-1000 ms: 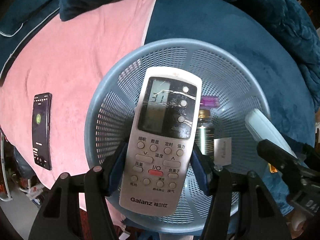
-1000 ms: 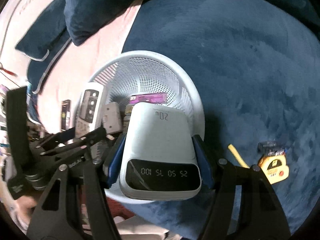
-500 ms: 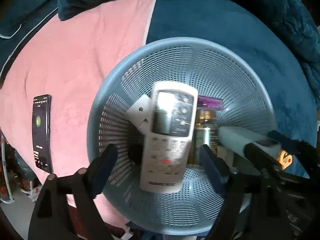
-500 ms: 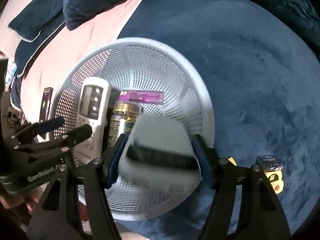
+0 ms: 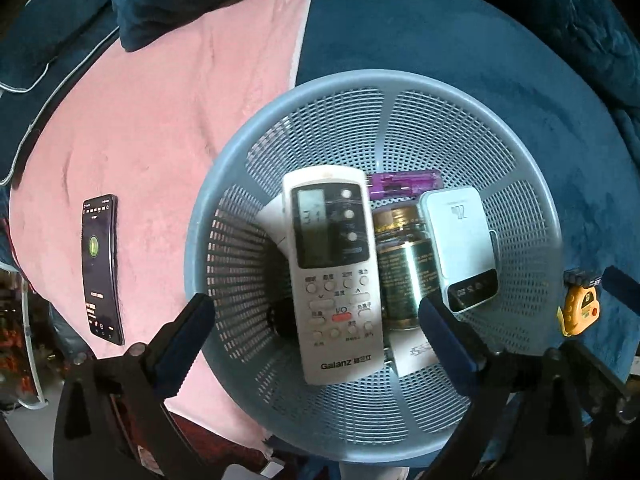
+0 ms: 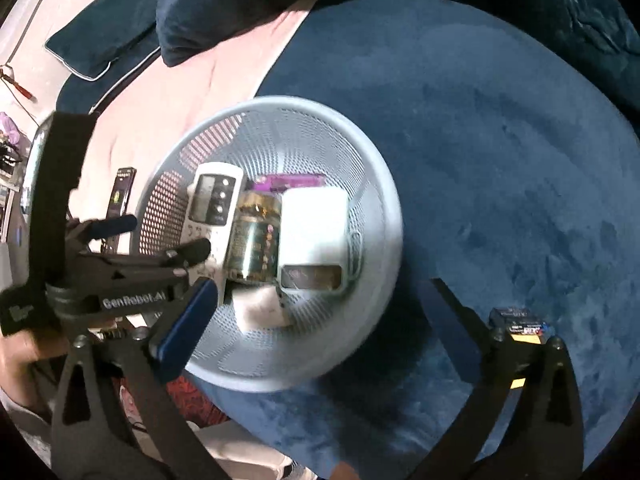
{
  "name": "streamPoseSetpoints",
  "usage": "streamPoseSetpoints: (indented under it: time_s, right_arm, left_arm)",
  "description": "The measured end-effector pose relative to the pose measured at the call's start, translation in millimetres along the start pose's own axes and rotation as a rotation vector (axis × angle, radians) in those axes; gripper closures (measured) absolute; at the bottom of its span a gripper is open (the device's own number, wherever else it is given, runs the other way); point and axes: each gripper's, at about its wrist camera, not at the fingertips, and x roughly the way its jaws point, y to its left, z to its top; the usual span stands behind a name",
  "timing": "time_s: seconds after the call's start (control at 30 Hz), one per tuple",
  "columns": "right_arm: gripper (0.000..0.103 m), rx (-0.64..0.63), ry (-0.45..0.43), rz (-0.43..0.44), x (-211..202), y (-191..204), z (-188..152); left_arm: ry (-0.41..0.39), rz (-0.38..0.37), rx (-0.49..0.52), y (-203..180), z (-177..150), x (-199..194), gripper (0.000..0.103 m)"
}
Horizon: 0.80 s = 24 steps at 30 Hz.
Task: Organize rigid objects
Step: 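Lower the remote into the basket with the left tool while the right tool releases the power bank there, then move both open tools toward the yellow tape measure and black batteries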
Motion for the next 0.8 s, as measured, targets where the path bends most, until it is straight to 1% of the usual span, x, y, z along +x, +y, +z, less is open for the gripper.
streamPoseSetpoints:
  time_s: [0.17, 0.8]
  right_arm:
    - [0.0, 0.018, 0.026, 0.02, 0, -8, -8]
    - [0.0, 0.081, 0.014, 0.034, -13, -41, -18]
  left_arm:
    - [-0.006, 0.009, 0.022, -10, -2, -4, 0.001]
    - [-0.01, 0.005, 0.073, -37, -8, -14, 0.001]
